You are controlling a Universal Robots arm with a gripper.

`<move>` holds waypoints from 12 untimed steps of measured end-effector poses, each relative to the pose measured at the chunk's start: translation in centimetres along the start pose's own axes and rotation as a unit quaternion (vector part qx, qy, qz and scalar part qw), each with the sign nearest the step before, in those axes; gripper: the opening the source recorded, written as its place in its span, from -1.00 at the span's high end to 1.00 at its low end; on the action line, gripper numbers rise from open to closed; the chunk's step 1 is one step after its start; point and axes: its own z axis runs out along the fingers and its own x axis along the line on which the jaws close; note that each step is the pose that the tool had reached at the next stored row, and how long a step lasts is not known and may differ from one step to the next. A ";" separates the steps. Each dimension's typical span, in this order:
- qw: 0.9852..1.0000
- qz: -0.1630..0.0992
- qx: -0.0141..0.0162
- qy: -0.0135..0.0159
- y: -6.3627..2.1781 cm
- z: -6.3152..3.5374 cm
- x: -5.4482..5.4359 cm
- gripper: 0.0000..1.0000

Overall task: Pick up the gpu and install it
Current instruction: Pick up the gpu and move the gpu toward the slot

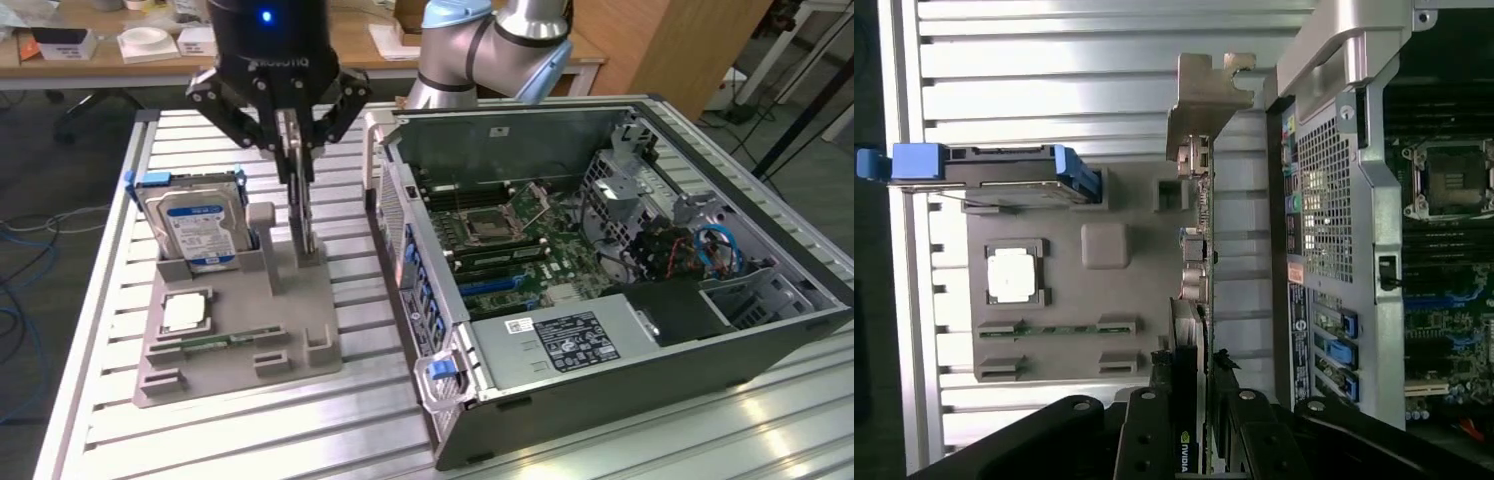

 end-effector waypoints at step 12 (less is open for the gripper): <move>1.000 0.000 0.000 0.000 0.20 -4.26 -0.1 0.47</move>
